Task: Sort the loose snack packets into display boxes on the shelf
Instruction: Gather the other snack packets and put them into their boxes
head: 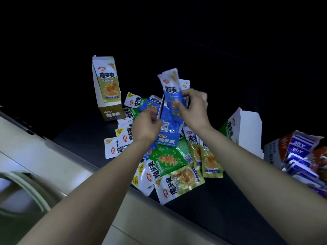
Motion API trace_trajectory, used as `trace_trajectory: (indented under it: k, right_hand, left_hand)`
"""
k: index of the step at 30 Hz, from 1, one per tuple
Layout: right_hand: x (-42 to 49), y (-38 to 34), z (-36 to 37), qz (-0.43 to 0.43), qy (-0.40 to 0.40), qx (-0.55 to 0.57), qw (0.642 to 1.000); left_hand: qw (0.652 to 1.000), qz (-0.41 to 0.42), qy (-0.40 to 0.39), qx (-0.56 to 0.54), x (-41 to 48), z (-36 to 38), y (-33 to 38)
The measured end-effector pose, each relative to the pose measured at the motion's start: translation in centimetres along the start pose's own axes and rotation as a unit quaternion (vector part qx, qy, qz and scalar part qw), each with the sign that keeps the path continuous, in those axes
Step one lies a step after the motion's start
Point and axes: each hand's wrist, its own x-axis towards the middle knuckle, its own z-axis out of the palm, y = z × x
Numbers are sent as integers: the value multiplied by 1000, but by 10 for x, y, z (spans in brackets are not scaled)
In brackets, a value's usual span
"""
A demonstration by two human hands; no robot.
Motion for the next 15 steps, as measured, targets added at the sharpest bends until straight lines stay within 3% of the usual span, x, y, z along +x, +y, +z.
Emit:
trace_trajectory:
  k: [2, 6, 8, 15]
  right_hand:
    - [-1, 0, 2, 15, 15, -9, 1000]
    - [-2, -6, 0, 59, -8, 132, 989]
    - [-1, -8, 3, 66, 3, 144, 987]
    - [-9, -7, 14, -14, 28, -35, 999]
  left_hand:
    - [1000, 2, 1, 8, -2, -2, 0]
    - [1000, 10, -4, 26, -6, -6, 0]
    - [999, 6, -2, 32, -7, -9, 0]
    - [998, 7, 5, 64, -10, -17, -6]
